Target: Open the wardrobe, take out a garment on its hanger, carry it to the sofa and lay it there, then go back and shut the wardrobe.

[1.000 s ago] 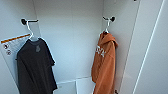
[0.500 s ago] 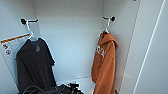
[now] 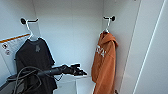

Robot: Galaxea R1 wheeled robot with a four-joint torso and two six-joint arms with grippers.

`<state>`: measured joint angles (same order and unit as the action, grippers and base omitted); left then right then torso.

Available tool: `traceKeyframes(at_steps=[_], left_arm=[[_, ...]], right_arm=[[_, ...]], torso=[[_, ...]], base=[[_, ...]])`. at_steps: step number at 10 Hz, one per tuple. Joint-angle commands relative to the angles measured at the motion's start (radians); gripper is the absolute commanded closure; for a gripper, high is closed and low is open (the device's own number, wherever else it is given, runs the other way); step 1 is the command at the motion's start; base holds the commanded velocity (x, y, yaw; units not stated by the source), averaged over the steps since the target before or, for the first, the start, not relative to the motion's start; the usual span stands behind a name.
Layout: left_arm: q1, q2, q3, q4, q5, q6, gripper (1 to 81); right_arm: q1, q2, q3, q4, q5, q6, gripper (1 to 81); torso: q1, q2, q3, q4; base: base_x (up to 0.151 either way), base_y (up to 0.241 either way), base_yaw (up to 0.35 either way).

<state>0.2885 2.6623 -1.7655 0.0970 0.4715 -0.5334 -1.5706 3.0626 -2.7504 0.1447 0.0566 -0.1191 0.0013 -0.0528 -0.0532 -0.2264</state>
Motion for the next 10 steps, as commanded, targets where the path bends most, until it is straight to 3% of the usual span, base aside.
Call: traceKeyframes(at_steps=[1,2,5,10], left_arm=[[-0.343,-0.011,0.046,-0.089,0.001,-0.19,1.0],[-0.38,-0.008,0.044,-0.109,-0.008,-0.23,1.0],[-0.456,0.007,0.037,-0.191,-0.126,-0.324,1.0],[-0.623,0.1,-0.035,-0.214,-0.14,-0.402,1.0]], right_arm=[[0.043,0.004,0.0,0.01,-0.06,-0.001,1.0],[0.04,0.004,0.002,0.01,-0.058,0.0,1.0],[0.036,0.003,0.003,0.013,-0.055,0.001,1.0],[0.03,0.004,0.005,0.015,-0.055,0.003,1.0]], torso=[[0.0,0.0,0.0,0.0],[0.0,0.0,0.0,0.0],[0.001,0.0,0.0,0.0],[0.001,0.0,-0.001,0.0]], base=[[0.0,0.0,0.0],[0.0,0.0,0.0],[0.0,0.0,0.0],[0.0,0.0,0.0]])
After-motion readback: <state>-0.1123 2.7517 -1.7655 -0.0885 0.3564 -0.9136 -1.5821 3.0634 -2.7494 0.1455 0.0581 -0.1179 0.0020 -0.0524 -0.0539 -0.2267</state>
